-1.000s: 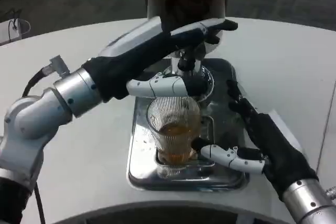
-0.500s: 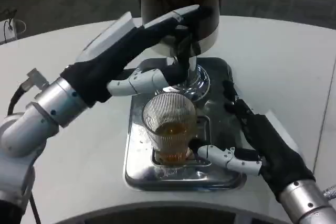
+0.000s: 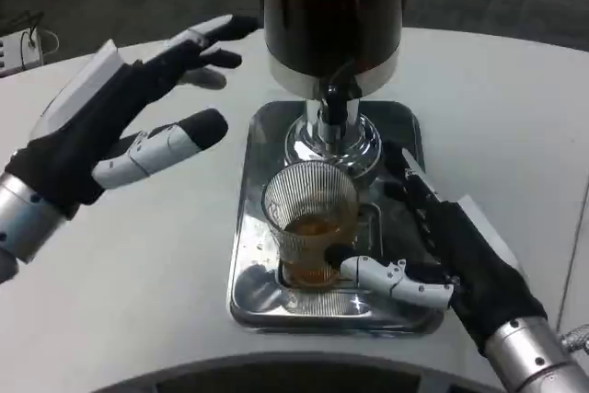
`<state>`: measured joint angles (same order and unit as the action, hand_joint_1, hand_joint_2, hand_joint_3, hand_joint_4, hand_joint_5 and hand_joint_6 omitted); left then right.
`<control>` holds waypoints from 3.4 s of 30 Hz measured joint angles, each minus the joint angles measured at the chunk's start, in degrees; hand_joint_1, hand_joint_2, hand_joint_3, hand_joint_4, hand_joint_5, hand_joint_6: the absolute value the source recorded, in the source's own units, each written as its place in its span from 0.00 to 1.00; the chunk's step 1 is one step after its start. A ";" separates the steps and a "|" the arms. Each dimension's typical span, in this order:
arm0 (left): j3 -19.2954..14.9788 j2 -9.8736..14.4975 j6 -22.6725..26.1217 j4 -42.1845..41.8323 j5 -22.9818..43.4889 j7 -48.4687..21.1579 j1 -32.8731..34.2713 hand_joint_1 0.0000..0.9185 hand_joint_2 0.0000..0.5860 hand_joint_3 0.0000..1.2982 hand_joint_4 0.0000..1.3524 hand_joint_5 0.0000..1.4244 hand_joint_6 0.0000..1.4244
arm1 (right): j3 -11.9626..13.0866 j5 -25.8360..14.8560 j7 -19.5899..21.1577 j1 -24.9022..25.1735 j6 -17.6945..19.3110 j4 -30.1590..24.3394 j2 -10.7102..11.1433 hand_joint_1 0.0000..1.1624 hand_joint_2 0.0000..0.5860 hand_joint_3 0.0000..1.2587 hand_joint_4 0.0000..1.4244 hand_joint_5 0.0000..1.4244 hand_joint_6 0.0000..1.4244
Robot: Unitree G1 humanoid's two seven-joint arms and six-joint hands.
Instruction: Grasp the cup under the faucet to collect the drink, then remove the cup.
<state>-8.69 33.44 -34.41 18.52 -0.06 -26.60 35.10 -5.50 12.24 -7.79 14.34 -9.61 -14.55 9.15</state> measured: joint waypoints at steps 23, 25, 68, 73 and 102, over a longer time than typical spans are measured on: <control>-1.18 3.94 5.46 -1.30 -3.16 1.37 -12.22 0.00 0.15 0.15 0.09 0.15 0.21 | -4.49 2.45 4.80 2.63 3.81 8.08 -3.84 0.70 0.36 0.00 0.00 0.05 0.07; -1.12 4.07 5.84 -1.48 -3.19 1.37 -13.14 0.00 0.15 0.14 0.09 0.15 0.21 | -4.75 2.93 5.99 3.27 4.10 8.99 -4.56 0.70 0.36 0.00 0.00 0.05 0.07; 0.65 7.14 10.43 -1.25 -4.71 1.23 -16.35 0.00 0.16 0.15 0.09 0.14 0.19 | -7.10 9.53 21.50 11.00 6.99 23.01 -13.29 0.78 0.34 0.17 0.22 0.28 0.23; 0.67 7.26 10.97 -1.25 -4.71 0.72 -16.33 0.00 0.16 0.15 0.09 0.14 0.19 | -7.28 10.25 25.35 11.61 8.07 25.32 -14.74 0.80 0.36 0.24 0.30 0.35 0.30; 0.77 7.81 10.94 0.35 -4.62 0.02 -15.90 0.00 0.16 0.15 0.10 0.14 0.18 | -8.85 8.83 36.55 8.48 13.75 27.08 -15.80 0.87 0.41 0.83 0.88 0.93 0.99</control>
<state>-7.93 41.25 -23.47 18.87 -4.68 -26.58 19.20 -14.35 21.07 28.76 22.82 4.14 12.52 -6.65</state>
